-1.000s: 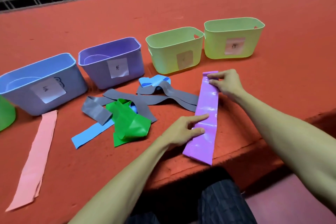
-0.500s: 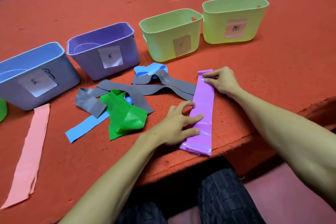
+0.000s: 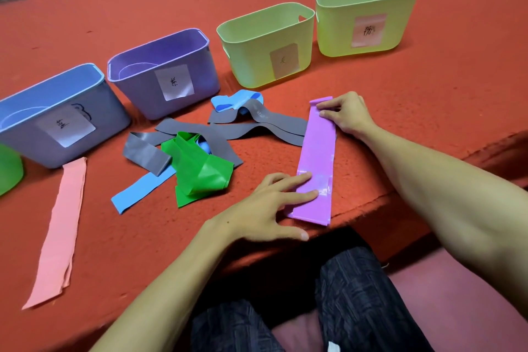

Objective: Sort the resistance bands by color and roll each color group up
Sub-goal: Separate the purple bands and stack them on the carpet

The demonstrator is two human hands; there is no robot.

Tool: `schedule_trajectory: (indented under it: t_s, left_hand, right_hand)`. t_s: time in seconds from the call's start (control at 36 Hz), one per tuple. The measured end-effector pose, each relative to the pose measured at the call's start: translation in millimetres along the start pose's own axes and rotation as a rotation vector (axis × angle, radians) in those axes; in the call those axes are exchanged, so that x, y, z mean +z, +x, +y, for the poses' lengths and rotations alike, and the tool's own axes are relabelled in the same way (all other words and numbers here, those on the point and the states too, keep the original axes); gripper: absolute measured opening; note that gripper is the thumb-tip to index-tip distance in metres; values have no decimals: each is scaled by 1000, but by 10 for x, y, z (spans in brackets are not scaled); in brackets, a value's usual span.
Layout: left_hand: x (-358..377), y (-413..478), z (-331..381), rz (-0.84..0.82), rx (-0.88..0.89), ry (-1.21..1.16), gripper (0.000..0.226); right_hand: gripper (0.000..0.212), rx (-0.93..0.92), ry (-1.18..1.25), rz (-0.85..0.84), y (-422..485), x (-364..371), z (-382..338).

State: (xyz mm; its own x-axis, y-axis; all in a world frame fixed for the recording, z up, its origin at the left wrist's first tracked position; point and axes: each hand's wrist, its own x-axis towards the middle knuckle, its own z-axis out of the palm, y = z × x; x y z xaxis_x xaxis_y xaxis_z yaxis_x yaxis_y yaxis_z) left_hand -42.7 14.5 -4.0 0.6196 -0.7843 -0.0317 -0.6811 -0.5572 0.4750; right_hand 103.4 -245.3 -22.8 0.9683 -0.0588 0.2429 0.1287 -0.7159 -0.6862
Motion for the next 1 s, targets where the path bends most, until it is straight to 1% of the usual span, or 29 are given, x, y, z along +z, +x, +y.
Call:
schedule_trajectory:
  t_s: [0.17, 0.25, 0.42, 0.5, 0.64, 0.75, 0.81, 0.89, 0.94, 1.0]
  left_hand:
    - [34, -17, -18, 105, 27, -53, 43]
    - [-19, -48, -2, 177, 48, -81, 42]
    - [-121, -82, 8, 435, 106, -99, 29]
    - [-102, -92, 32, 500, 111, -121, 26]
    - [0, -114, 100, 525, 188, -109, 18]
    - [79, -118, 154, 541, 237, -65, 22]
    - [96, -122, 182, 548, 230, -83, 22]
    - [96, -127, 238, 559, 179, -164, 16]
    - [95, -126, 231, 547, 169, -165, 14]
    - [98, -120, 209, 535, 195, -142, 19]
  right_hand:
    - [22, 17, 10, 4, -18, 5, -14]
    - [22, 18, 15, 6, -26, 2, -16]
    - [21, 13, 25, 13, -39, 2, -19]
    - [21, 7, 30, 15, -46, -1, -25]
    - [19, -9, 40, 19, -59, -4, -34]
    - [20, 11, 36, 15, -44, 3, -14]
    - [20, 16, 35, 15, -45, 1, -19]
    - [20, 7, 36, 14, -51, -4, -30]
    - [20, 4, 35, 12, -49, -5, -30]
    - [20, 6, 32, 10, -43, -5, -27]
